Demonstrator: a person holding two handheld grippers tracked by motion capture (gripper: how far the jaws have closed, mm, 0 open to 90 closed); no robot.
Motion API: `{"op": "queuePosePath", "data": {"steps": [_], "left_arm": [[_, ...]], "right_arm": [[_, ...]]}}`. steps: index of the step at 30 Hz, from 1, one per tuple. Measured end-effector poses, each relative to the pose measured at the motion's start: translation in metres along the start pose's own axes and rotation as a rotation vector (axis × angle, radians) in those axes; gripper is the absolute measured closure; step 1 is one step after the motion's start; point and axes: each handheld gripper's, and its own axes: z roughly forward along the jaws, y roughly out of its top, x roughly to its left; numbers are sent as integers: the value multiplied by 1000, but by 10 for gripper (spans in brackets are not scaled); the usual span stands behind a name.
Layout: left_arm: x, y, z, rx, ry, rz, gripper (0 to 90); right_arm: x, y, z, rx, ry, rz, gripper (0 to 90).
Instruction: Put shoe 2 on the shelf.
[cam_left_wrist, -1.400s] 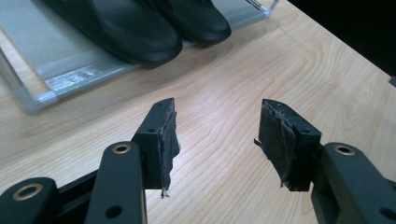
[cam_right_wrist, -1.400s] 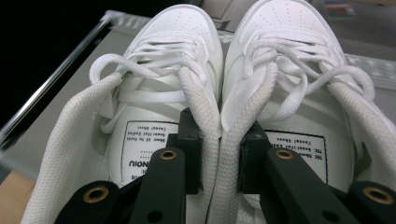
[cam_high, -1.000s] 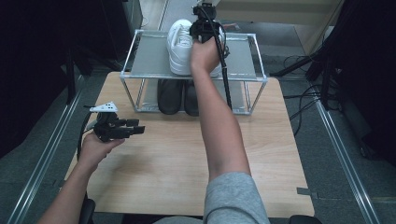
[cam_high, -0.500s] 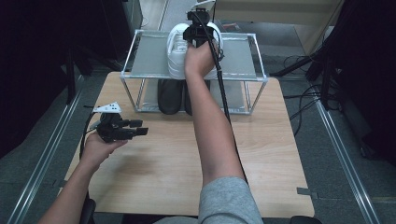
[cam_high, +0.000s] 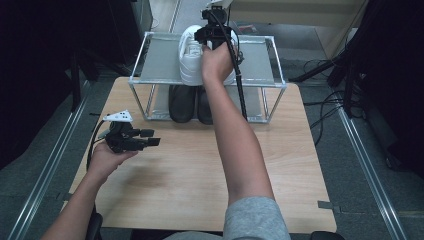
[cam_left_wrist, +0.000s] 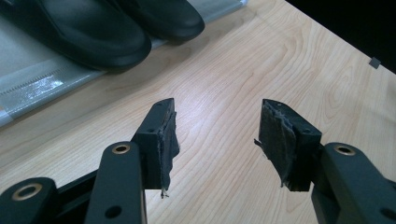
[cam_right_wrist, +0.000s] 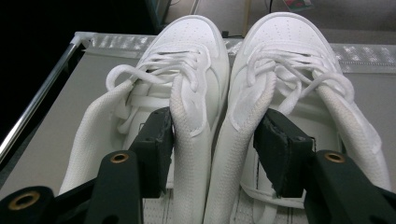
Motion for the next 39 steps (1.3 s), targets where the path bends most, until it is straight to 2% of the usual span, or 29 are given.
{"op": "queuePosePath", "data": {"steps": [10, 14, 18, 21, 24, 27, 31, 39], "left_arm": [[0, 0, 4, 15, 0, 2, 466], [-1, 1, 5, 31, -1, 16, 466], [-2, 2, 7, 33, 0, 20, 465], [-2, 2, 8, 36, -3, 19, 465], [-2, 2, 8, 43, 0, 21, 465], [-2, 2, 8, 43, 6, 19, 464], [-2, 2, 8, 43, 5, 14, 464], [-3, 2, 10, 46, 10, 15, 463]], "right_arm": [[-9, -2, -16, 3, 66, -40, 468], [-11, -5, -22, 9, 98, -91, 445], [-16, -9, -30, 8, 128, -98, 445], [-18, -12, -39, -2, 138, -120, 445], [-20, -15, -53, -43, 139, -154, 447], [-26, -18, -65, -46, 183, -153, 447], [-31, -26, -78, -45, 208, -184, 445], [-42, -52, -92, -44, 286, -211, 440]]}}
